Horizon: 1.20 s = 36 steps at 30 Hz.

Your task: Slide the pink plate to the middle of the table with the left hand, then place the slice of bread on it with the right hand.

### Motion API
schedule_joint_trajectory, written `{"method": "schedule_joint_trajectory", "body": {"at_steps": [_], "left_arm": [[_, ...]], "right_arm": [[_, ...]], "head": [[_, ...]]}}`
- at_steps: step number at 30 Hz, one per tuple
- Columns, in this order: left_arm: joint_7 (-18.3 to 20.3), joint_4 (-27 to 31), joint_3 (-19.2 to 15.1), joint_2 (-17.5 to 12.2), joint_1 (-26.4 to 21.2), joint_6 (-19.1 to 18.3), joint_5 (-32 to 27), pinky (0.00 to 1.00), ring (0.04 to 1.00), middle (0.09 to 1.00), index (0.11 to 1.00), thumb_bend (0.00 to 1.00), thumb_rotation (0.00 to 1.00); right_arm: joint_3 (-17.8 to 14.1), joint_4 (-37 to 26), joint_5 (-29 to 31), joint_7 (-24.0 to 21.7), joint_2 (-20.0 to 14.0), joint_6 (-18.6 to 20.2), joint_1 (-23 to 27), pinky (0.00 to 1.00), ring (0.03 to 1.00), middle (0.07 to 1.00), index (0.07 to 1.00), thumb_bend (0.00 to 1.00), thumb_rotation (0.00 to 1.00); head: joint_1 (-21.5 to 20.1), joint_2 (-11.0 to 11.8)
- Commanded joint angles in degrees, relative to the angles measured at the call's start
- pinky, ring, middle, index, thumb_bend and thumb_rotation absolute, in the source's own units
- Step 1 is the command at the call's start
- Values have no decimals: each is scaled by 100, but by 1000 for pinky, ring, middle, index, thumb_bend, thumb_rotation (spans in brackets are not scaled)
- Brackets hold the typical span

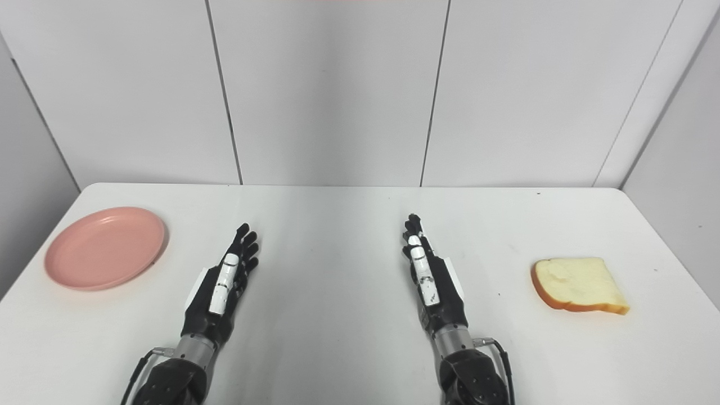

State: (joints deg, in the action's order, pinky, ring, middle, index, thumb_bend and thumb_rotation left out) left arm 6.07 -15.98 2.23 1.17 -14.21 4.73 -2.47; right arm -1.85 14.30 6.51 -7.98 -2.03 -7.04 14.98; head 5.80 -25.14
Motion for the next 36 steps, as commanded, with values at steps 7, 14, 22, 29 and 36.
{"method": "schedule_joint_trajectory", "body": {"at_steps": [7, 14, 22, 29, 36], "left_arm": [[-21, -345, 40, -19, 459, 30, 54, 995, 998, 1000, 987, 616, 1000], [18, -405, 38, -39, 444, 55, 22, 999, 1000, 1000, 991, 627, 1000], [-3, -404, 20, -28, 440, 21, 17, 991, 1000, 1000, 988, 645, 1000], [5, -424, 6, -22, 441, 55, -10, 991, 999, 1000, 988, 650, 1000], [-18, -437, 40, -35, 425, 135, 67, 988, 998, 1000, 995, 606, 1000]], "right_arm": [[3, 347, 27, 39, 92, -147, -429, 1000, 996, 1000, 998, 178, 1000], [21, 231, -4, 46, 88, -80, -467, 1000, 997, 1000, 1000, 162, 1000], [22, 252, 4, 33, 90, -111, -462, 1000, 997, 1000, 1000, 164, 1000], [10, 256, 2, 53, 98, -111, -461, 1000, 999, 1000, 1000, 168, 1000], [-4, 335, 61, -12, 63, -147, -436, 1000, 1000, 1000, 1000, 170, 1000]], "head": [[26, -18], [25, -40], [33, -43], [38, -50], [58, -52]]}}
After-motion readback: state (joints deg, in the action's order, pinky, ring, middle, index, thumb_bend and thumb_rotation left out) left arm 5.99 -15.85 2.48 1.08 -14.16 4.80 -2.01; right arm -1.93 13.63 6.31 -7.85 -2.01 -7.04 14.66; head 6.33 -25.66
